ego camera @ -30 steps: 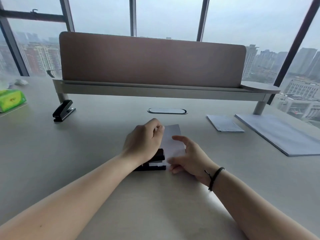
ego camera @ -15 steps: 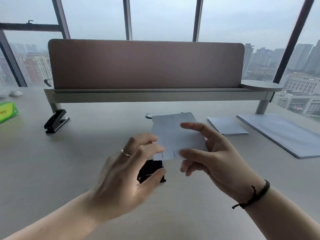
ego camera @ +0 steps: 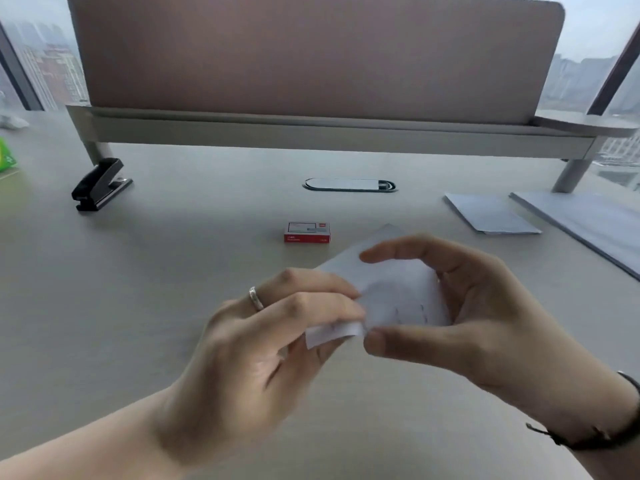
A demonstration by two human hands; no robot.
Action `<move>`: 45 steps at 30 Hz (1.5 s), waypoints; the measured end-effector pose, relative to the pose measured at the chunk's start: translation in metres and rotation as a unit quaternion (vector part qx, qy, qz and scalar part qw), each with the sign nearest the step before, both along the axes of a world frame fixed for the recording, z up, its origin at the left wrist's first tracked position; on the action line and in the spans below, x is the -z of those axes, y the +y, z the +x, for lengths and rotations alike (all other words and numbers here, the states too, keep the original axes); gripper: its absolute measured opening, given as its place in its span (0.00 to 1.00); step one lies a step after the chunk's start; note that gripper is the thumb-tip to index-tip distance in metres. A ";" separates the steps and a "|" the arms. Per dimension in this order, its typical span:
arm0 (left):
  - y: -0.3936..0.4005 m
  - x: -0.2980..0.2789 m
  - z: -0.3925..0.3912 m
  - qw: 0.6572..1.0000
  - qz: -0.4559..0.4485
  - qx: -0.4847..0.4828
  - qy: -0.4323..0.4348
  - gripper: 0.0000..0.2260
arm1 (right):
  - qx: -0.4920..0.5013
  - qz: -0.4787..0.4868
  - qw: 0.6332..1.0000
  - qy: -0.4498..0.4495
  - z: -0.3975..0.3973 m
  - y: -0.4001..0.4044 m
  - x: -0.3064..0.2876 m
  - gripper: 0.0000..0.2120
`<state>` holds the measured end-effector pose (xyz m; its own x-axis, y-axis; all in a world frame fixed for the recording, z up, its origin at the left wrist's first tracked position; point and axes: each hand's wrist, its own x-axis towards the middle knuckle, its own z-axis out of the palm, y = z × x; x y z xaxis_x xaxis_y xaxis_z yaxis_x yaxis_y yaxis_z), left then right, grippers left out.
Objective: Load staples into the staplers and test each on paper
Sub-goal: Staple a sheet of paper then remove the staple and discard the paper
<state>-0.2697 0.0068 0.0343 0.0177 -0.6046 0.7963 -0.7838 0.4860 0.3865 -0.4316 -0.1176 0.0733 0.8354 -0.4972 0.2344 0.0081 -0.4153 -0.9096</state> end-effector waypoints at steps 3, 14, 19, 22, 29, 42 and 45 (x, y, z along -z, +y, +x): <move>0.001 -0.001 -0.002 0.999 -0.008 -0.022 0.022 0.05 | 0.094 -0.237 0.966 0.034 -0.003 -0.003 0.001 0.28; 0.005 -0.021 -0.016 0.878 0.191 0.145 0.414 0.09 | -0.074 0.032 0.997 0.022 -0.007 0.000 -0.004 0.13; 0.010 -0.028 -0.015 0.807 0.294 0.137 0.493 0.13 | -0.107 0.202 0.973 0.038 -0.006 0.002 -0.003 0.19; 0.010 -0.031 -0.017 0.790 0.314 0.140 0.507 0.13 | -0.122 0.249 0.960 0.029 -0.004 0.004 -0.003 0.13; 0.010 -0.030 -0.014 0.772 0.330 0.195 0.508 0.07 | -0.113 0.252 0.960 0.041 -0.001 0.005 0.001 0.14; 0.008 -0.025 -0.011 0.732 0.356 0.234 0.532 0.07 | -0.123 0.274 0.953 0.039 0.000 0.004 0.004 0.11; 0.007 -0.025 -0.011 0.725 0.356 0.242 0.538 0.07 | -0.124 0.275 0.953 0.037 0.000 0.004 0.004 0.11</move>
<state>-0.2804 0.0142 0.0589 0.0464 -0.9982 -0.0376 0.3525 -0.0188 0.9356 -0.4314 -0.1138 0.0688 0.9472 -0.3129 -0.0696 -0.0295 0.1312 -0.9909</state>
